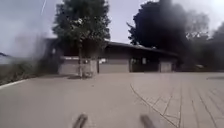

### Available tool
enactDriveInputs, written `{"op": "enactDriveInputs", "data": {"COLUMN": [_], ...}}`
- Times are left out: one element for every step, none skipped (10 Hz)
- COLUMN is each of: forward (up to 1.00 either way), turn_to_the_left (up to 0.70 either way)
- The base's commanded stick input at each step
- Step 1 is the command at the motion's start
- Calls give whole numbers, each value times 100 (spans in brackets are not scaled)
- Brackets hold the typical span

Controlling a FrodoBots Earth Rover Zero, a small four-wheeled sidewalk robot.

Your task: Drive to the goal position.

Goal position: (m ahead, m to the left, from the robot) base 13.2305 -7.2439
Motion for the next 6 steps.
{"op": "enactDriveInputs", "data": {"forward": [70, 70, 70, 70, 70, 70], "turn_to_the_left": [-25, -25, -25, -25, -25, -25]}}
